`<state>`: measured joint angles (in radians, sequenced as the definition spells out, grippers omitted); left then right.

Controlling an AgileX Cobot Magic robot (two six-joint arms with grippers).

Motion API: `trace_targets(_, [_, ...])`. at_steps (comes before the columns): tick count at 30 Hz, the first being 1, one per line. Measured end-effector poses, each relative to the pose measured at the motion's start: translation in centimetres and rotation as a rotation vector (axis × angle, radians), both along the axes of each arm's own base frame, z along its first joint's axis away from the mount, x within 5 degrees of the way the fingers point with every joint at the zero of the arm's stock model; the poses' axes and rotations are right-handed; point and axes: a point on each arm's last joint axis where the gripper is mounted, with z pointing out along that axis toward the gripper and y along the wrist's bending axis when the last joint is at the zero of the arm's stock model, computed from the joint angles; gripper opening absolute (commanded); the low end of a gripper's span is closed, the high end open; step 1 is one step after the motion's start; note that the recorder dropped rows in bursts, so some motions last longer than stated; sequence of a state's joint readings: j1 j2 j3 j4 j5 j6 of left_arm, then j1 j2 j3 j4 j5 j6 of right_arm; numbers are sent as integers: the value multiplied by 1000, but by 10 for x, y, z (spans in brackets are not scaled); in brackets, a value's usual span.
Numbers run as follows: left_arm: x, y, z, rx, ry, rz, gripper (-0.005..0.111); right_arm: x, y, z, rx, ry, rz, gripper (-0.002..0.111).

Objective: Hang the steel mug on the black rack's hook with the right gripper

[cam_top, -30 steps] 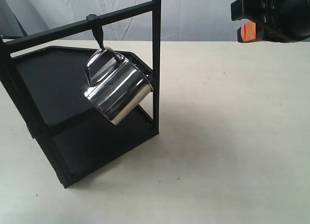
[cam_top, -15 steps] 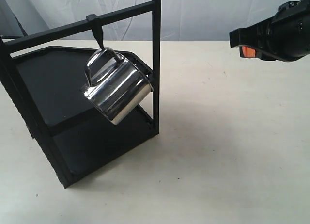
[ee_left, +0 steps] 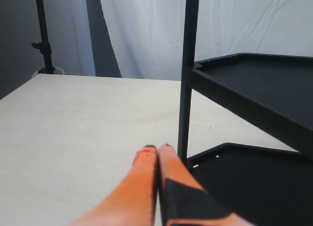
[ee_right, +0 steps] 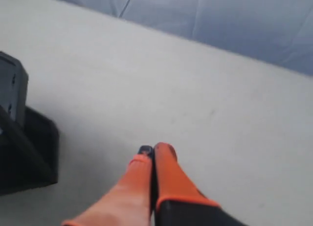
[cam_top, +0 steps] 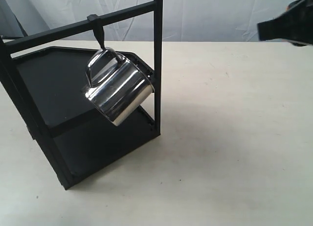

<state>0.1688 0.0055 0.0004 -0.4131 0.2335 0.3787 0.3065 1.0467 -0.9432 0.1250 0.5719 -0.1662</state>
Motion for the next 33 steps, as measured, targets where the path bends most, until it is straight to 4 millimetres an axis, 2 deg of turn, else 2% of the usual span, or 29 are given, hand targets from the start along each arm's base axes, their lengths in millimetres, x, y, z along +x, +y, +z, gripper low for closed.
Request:
trace_targets(4, [0,0,0,0,0,0,2,-39,-25,17,-30,-259,-51,-1])
trace_targets(7, [0,0,0,2,0,0,2,-82,-47,14,9,-427,-143,-1])
trace_targets(10, [0,0,0,2,0,0,2,-121,-64,-9,66,-533,-265,-1])
trace_targets(13, [0,0,0,2,0,0,2,-145,-69,-37,117,-571,-345,-1])
trace_targets(19, [0,0,0,2,0,0,2,-162,-69,-71,163,-539,-369,-1])
trace_targets(33, [0,0,0,2,0,0,2,-153,-70,-120,96,-383,-376,-1])
